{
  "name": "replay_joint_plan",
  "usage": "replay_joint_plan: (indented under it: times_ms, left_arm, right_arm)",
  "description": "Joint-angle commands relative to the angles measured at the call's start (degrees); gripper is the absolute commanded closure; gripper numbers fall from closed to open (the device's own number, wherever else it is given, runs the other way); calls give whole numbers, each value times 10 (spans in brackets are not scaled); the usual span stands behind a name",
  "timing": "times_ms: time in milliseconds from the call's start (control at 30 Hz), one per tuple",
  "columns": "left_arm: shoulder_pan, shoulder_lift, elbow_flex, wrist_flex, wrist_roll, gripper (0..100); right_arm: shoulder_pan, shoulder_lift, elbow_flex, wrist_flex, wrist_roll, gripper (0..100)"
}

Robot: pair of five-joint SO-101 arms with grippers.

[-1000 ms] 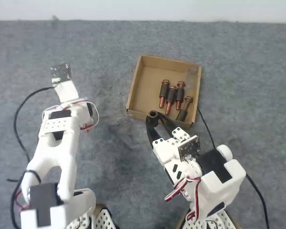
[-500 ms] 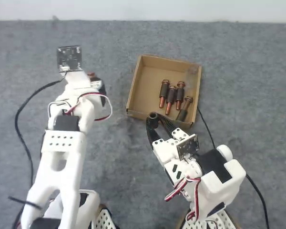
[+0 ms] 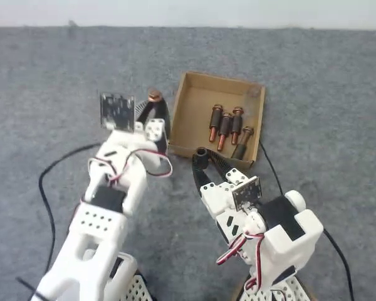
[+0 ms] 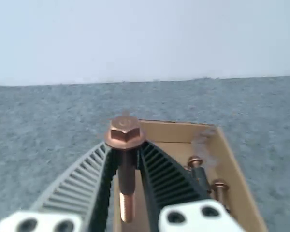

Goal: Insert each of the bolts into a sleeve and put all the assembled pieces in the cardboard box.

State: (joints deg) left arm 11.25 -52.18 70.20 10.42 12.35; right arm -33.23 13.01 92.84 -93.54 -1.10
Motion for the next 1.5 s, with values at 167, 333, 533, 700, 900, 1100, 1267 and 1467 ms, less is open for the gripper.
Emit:
replay_joint_plan:
  times_ms: [167,333,533,700,900,1100,1267,1467]
  left_arm:
    - [85,-170,27,40,-4,989]
    - [138,-231,27,95,-4,989]
    - [163,-237,27,115,4,989]
    - [167,-207,12,129,66,989]
    - [164,-154,-24,151,70,989]
    - [144,-67,-35,73,69,989]
    - [142,-31,-49,62,69,989]
    - [141,-26,-48,59,69,989]
  right_arm:
    - [-6,-29,17,1,-2,993]
    - [-6,-29,17,1,-2,993]
    - [-6,-29,16,1,-2,993]
    - [-6,-29,16,1,-2,993]
    - [-6,-29,18,-2,-1,993]
    - [-6,-29,18,-2,-1,993]
    - [-6,-29,18,-2,-1,993]
    - [-6,-29,18,-2,-1,993]
